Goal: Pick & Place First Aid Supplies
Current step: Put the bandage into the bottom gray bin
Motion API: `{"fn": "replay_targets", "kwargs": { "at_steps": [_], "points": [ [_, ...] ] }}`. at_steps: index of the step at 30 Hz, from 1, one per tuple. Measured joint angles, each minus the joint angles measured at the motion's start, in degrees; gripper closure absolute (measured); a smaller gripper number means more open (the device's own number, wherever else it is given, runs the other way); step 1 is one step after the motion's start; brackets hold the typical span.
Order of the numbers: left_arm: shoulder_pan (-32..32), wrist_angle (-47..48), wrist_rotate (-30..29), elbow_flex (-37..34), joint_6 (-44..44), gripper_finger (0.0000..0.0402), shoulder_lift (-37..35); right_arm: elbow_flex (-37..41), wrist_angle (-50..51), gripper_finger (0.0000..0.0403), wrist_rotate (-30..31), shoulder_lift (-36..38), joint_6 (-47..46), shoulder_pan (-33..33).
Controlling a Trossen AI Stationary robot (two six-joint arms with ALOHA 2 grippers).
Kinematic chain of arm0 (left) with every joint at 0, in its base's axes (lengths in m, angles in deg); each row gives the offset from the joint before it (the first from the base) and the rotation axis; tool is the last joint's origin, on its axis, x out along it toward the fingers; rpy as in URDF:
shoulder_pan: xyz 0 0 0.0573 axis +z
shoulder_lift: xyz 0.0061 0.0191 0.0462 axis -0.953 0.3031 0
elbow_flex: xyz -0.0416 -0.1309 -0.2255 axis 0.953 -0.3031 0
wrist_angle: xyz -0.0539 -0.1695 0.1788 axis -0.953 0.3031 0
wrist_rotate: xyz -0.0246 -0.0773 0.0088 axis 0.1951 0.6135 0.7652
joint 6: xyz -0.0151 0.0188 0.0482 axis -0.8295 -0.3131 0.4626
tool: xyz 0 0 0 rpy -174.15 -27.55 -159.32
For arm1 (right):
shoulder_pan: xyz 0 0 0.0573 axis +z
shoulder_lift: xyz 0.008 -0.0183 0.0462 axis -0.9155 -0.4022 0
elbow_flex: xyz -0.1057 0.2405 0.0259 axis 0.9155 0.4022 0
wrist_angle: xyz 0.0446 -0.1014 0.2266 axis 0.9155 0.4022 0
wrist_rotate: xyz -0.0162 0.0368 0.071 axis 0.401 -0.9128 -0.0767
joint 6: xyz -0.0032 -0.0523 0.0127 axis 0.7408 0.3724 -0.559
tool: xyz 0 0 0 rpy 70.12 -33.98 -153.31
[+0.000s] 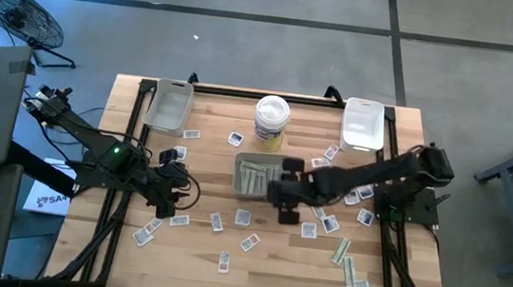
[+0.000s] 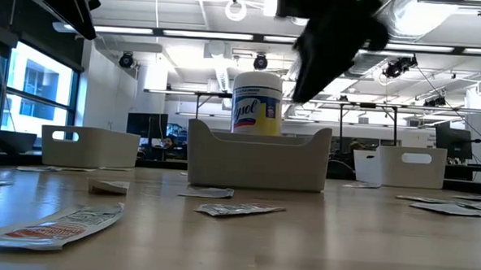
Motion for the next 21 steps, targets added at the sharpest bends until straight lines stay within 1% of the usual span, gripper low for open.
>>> {"fn": "replay_targets", "kwargs": {
  "at_steps": [2, 6, 8, 10, 13, 18, 21],
  "points": [
    [0.00, 0.00, 0.00, 0.00, 0.00, 0.0236, 0.00, -2.65, 5.05, 0.0270, -0.44, 0.02, -3.95, 3.67],
    [0.00, 0.00, 0.00, 0.00, -0.01, 0.0236, 0.00, -5.14, 11.31, 0.0278, -0.80, 0.01, -13.84, 11.86],
    [0.01, 0.00, 0.00, 0.00, -0.01, 0.0236, 0.00, -5.27, 13.42, 0.0283, -1.77, 0.00, -21.31, 15.65],
    [0.01, 0.00, 0.00, 0.00, -0.01, 0.0236, 0.00, -4.75, 15.04, 0.0287, -4.39, 0.00, -30.51, 18.84],
    [-0.01, 0.00, 0.00, 0.00, -0.01, 0.0236, 0.00, -1.88, 16.21, 0.0292, -8.37, 0.02, -43.43, 23.29],
    [-0.01, 0.00, 0.00, 0.00, 0.01, 0.0236, 0.00, 5.84, 15.11, 0.0302, -15.38, -0.02, -60.34, 29.61],
    [-0.01, 0.00, 0.00, 0.00, -0.01, 0.0236, 0.00, 9.99, 13.33, 0.0310, -19.27, -0.02, -68.26, 32.38]
  ]
}}
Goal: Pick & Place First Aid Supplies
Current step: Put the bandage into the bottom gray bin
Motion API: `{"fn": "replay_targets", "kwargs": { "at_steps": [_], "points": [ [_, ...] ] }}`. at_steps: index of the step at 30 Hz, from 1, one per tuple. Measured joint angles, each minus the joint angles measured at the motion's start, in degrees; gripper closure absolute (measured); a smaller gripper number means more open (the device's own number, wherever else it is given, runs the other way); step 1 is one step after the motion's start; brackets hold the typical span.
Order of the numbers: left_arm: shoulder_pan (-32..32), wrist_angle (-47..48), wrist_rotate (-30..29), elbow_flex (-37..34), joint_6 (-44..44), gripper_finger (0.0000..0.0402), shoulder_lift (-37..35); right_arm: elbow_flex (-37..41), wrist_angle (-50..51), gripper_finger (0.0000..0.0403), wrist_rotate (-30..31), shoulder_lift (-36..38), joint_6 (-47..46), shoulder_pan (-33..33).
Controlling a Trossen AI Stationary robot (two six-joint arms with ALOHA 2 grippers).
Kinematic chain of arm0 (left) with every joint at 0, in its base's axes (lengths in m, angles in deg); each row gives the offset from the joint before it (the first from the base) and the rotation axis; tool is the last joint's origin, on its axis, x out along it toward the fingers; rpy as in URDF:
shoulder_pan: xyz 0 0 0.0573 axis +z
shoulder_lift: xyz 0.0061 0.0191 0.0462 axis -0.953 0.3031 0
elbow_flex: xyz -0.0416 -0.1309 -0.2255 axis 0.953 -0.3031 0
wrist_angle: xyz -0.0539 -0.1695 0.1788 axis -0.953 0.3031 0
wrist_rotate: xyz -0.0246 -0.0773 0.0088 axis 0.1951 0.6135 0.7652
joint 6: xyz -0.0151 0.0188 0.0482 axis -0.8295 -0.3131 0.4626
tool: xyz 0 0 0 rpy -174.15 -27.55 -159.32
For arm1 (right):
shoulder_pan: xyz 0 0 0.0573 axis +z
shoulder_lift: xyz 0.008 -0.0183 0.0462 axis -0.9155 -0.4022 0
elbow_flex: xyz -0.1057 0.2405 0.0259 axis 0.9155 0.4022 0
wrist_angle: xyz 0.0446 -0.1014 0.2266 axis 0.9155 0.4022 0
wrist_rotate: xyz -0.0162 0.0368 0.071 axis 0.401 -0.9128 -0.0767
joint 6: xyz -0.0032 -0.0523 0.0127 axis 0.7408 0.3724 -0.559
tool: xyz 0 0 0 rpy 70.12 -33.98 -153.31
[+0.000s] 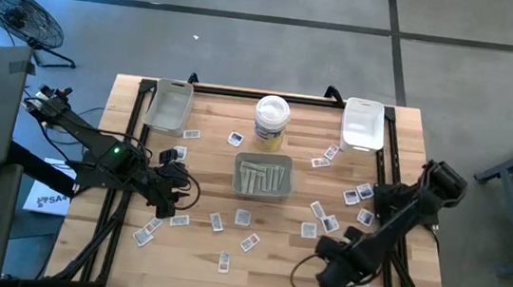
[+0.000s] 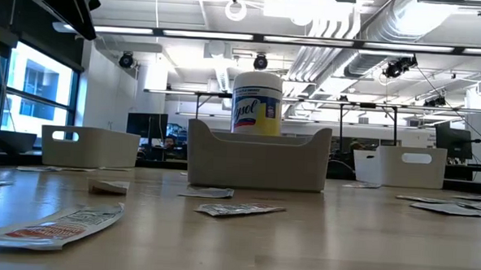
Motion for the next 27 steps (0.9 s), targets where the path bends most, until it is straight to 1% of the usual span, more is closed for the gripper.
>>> {"fn": "replay_targets", "kwargs": {
  "at_steps": [4, 7, 12, 17, 23, 27],
  "points": [
    [0.02, 0.00, 0.00, 0.00, 0.02, 0.0236, 0.00, 3.46, -2.50, 0.0319, -2.94, 0.00, -5.13, 2.06],
    [0.00, 0.00, 0.00, 0.00, 0.02, 0.0236, 0.00, 4.77, -5.75, 0.0320, -2.41, 0.00, -5.16, 2.45],
    [0.02, 0.00, 0.00, 0.00, 0.02, 0.0236, 0.00, 6.71, -9.30, 0.0320, 1.68, 0.00, -0.77, 2.42],
    [0.02, 0.00, 0.00, 0.00, 0.02, 0.0236, 0.00, 9.68, -10.50, 0.0320, 1.17, 0.00, -0.32, 2.40],
    [0.00, 0.00, 0.00, 0.00, 0.01, 0.0236, 0.00, 14.28, -19.18, 0.0320, 1.16, 0.36, 2.64, 2.28],
    [0.02, 0.00, 0.00, 0.00, 0.02, 0.0236, 0.00, 16.37, -20.64, 0.0321, 1.27, 0.46, 3.99, 2.18]
  ]
}}
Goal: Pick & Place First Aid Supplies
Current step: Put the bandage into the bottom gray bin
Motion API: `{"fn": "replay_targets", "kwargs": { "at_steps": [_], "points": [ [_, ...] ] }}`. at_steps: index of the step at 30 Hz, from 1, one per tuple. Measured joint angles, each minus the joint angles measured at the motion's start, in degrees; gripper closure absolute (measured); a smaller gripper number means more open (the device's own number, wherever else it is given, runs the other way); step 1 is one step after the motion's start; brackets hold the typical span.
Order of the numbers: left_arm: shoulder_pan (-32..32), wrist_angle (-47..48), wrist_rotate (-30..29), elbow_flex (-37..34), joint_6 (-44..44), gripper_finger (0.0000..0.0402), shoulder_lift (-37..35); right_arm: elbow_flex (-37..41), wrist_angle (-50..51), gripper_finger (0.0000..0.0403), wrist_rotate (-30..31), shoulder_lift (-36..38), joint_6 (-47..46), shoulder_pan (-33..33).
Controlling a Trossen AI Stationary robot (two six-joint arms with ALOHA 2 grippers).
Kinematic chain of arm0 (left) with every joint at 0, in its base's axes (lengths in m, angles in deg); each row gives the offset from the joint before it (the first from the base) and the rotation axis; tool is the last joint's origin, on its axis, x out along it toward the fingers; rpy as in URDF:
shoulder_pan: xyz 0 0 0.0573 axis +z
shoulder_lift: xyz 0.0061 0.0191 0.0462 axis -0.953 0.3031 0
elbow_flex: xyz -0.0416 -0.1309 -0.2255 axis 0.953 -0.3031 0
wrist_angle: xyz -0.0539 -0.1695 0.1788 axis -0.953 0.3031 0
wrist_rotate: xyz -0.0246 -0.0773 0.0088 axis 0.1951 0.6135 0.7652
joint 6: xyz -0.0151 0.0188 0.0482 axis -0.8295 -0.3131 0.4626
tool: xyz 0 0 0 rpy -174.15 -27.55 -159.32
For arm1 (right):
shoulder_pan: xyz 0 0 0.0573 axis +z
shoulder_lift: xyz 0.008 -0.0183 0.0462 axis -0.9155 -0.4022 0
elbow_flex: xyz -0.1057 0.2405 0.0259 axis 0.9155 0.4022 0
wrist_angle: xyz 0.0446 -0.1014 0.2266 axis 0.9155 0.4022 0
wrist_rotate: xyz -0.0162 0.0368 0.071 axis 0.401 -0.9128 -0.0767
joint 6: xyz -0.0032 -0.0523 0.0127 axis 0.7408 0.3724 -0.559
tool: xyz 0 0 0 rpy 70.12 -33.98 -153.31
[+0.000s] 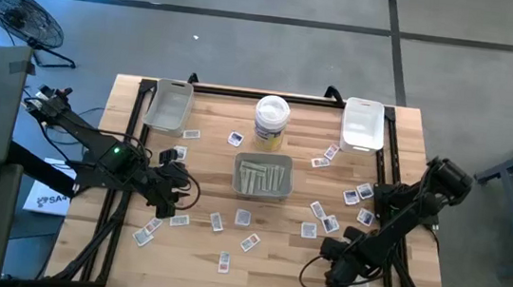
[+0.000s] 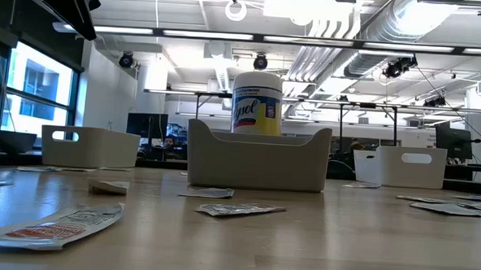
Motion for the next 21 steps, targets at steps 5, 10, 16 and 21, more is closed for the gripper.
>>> {"fn": "replay_targets", "kwargs": {
  "at_steps": [5, 10, 16, 21],
  "points": [
    [0.00, 0.01, 0.00, 0.00, 0.00, 0.0236, 0.00, 0.62, 1.34, 0.0346, 1.47, 0.07, 3.42, 0.02],
    [0.00, 0.00, 0.00, 0.00, -0.01, 0.0236, 0.00, 0.62, 1.58, 0.0396, 0.85, 0.04, 7.50, -1.44],
    [0.00, 0.02, 0.00, 0.00, -0.01, 0.0236, 0.00, -3.84, 11.56, 0.0399, 2.69, 0.64, 16.31, -5.56],
    [0.00, 0.00, 0.00, 0.00, 0.00, 0.0236, 0.00, -14.00, 23.08, 0.0397, 10.37, 1.13, 28.51, -11.09]
  ]
}}
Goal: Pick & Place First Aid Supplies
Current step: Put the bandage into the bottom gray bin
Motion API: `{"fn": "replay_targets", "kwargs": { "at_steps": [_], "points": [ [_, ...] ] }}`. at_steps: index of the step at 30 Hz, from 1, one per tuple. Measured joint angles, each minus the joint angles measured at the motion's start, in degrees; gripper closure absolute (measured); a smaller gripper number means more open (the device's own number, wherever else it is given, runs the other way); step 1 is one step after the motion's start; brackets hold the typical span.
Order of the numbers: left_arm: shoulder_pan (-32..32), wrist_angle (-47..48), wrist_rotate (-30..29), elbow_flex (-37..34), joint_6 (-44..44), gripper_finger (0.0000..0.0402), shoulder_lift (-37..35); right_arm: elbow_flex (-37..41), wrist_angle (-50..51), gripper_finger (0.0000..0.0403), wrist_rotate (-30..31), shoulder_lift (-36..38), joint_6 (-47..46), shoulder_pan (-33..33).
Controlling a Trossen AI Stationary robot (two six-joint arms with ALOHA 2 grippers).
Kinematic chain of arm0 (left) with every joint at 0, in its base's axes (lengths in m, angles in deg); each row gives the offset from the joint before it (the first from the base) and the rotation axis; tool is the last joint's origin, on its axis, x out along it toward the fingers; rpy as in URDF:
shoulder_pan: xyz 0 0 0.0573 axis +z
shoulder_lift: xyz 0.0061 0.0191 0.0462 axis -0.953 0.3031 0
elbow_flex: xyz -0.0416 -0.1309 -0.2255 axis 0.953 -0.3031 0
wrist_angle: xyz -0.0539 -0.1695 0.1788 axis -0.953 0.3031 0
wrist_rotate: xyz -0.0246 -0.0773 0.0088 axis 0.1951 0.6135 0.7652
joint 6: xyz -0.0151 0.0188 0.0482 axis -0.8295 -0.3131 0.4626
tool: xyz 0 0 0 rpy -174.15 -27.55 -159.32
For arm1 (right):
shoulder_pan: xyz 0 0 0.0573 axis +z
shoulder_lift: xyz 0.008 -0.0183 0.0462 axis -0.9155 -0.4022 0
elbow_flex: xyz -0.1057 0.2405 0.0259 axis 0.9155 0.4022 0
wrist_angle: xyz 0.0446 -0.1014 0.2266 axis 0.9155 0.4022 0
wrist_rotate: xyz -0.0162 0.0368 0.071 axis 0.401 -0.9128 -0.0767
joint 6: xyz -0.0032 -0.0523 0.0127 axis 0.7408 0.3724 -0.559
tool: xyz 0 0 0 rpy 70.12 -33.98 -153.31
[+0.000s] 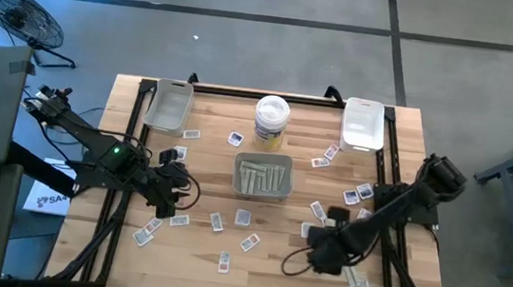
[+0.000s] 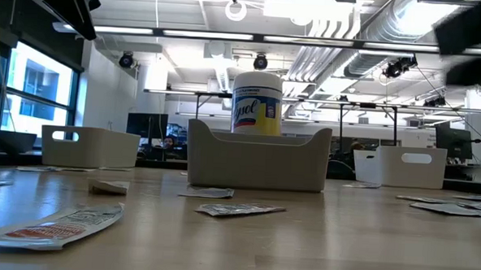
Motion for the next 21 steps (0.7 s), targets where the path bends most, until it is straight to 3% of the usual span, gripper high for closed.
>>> {"fn": "replay_targets", "kwargs": {
  "at_steps": [4, 10, 15, 18, 21],
  "points": [
    [0.00, 0.00, 0.00, 0.00, 0.00, 0.0236, 0.00, -8.32, 3.96, 0.0401, 9.29, 0.02, 13.96, -5.76],
    [-0.02, 0.00, 0.00, 0.00, 0.00, 0.0236, 0.00, -16.91, -2.99, 0.0401, 18.55, 0.10, 36.74, -15.54],
    [0.00, 0.00, 0.00, 0.00, -0.02, 0.0236, 0.00, -14.70, -18.64, 0.0401, 8.15, 0.06, 52.73, -24.48],
    [0.00, 0.00, 0.00, 0.00, 0.00, 0.0236, 0.00, -10.93, -22.97, 0.0402, 2.49, -0.79, 54.95, -29.19],
    [0.00, 0.00, 0.00, 0.00, 0.00, 0.0236, 0.00, -6.92, -24.62, 0.0400, 1.07, -1.62, 52.92, -32.96]
  ]
}}
